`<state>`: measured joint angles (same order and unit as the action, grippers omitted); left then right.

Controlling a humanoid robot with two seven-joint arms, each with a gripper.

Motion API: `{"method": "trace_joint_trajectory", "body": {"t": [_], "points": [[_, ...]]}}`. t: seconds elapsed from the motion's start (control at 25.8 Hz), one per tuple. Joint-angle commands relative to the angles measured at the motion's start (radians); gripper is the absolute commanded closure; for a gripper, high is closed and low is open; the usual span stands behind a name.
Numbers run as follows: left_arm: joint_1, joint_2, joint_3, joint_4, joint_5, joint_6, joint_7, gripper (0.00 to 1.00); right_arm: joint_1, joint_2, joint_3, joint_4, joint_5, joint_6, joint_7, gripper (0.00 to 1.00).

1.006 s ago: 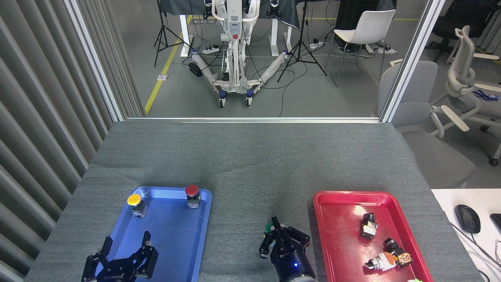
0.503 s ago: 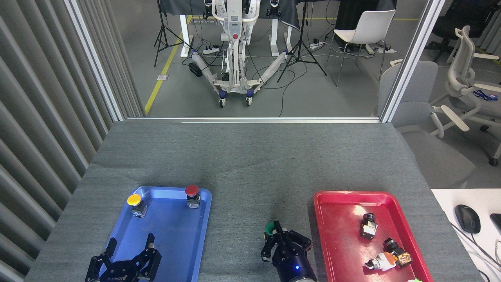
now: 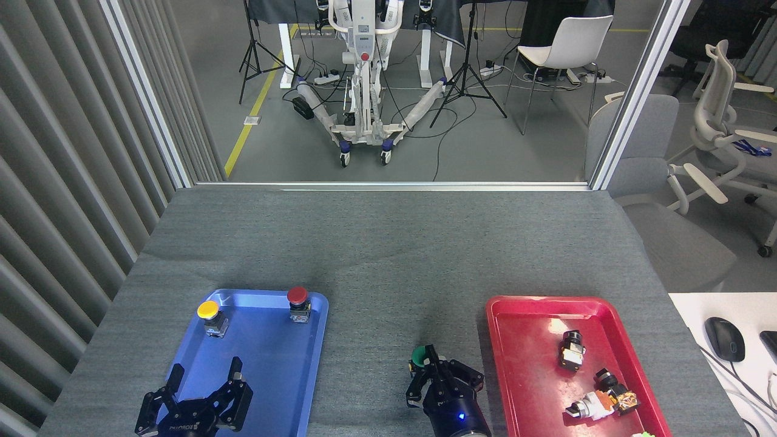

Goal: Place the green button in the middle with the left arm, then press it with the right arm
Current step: 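Press down on the green button with the right gripper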

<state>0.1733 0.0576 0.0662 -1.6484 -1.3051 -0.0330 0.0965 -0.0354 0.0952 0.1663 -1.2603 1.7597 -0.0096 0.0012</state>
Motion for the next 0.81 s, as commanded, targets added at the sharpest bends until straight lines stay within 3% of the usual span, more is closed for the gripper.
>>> {"method": "trace_joint_trajectory", "body": {"t": [0.0, 0.19, 0.31, 0.39, 0.46, 0.66, 0.77], "points": [[-0.001, 0.002, 0.000, 0.002, 0.001, 0.002, 0.000, 0.01, 0.000, 0.000, -0.001, -0.019, -0.002, -0.006, 0.019, 0.96], [0.008, 0.002, -0.002, 0.012, 0.000, 0.012, 0.002, 0.01, -0.001, -0.002, -0.004, -0.105, -0.006, -0.036, -0.017, 0.90], [0.009, 0.002, 0.000, 0.013, 0.000, 0.012, 0.005, 0.01, 0.002, -0.002, -0.005, -0.128, -0.008, -0.035, -0.021, 0.62], [0.012, -0.001, -0.002, 0.015, -0.011, 0.018, 0.008, 0.01, 0.005, -0.002, -0.021, -0.148, -0.009, -0.035, -0.035, 0.33], [0.014, 0.002, -0.002, 0.016, -0.013, 0.030, 0.008, 0.01, 0.008, -0.002, -0.030, -0.163, -0.009, -0.035, -0.046, 0.18], [0.014, -0.004, 0.000, 0.044, -0.008, 0.036, 0.008, 0.01, 0.022, 0.000, -0.073, -0.186, -0.009, -0.038, -0.047, 0.05], [0.002, -0.009, -0.002, 0.058, -0.002, 0.027, 0.011, 0.01, 0.055, 0.000, -0.126, -0.238, -0.009, -0.050, -0.046, 0.03]]}}
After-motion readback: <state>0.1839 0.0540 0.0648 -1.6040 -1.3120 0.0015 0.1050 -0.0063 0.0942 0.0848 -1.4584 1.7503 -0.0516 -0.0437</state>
